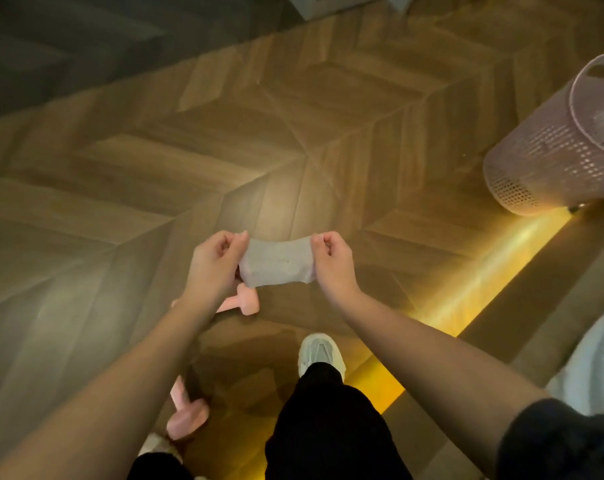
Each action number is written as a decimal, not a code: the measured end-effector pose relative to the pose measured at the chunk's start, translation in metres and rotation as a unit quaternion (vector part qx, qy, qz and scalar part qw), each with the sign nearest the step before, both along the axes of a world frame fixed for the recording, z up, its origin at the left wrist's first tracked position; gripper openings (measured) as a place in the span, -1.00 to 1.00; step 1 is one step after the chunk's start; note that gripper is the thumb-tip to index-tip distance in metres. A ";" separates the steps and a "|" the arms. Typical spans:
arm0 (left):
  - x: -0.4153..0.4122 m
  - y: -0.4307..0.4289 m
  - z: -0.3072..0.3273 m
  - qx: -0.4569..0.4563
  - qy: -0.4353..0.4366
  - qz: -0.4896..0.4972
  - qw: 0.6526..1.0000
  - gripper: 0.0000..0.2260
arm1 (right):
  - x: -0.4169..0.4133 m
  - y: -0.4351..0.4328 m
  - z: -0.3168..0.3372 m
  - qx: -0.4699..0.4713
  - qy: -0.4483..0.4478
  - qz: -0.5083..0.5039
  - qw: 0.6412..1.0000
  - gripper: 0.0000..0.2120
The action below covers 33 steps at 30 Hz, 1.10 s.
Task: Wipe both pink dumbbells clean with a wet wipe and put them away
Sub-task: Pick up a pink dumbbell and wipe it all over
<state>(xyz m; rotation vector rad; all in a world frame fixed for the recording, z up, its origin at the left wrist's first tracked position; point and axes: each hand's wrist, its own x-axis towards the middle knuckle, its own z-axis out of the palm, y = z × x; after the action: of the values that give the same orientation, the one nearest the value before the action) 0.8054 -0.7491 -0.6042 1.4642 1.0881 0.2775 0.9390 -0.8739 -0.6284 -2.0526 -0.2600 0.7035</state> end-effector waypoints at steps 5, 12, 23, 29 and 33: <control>-0.021 -0.008 0.005 0.058 -0.049 0.025 0.997 -0.72 | -0.025 0.007 -0.007 0.091 -0.025 0.011 0.995 -0.81; -0.074 -0.065 0.089 0.111 -0.101 0.055 0.987 -0.69 | -0.076 -0.025 0.085 0.187 -0.051 0.083 0.977 -0.82; -0.129 -0.135 0.168 0.140 -0.145 0.065 0.977 -0.67 | -0.159 -0.070 0.178 0.271 -0.015 0.175 0.946 -0.78; -0.140 -0.150 0.175 0.131 -0.169 0.076 0.974 -0.70 | -0.176 -0.079 0.190 0.266 -0.006 0.195 0.944 -0.80; -0.141 -0.145 0.167 0.129 -0.172 0.072 0.974 -0.66 | -0.177 -0.073 0.183 0.243 0.032 0.196 0.950 -0.76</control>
<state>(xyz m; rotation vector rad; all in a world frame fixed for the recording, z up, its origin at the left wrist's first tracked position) 0.6639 -0.8942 -0.4372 1.4954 0.8987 0.7697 0.7620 -0.9471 -0.4453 -1.5169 -0.7418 0.8440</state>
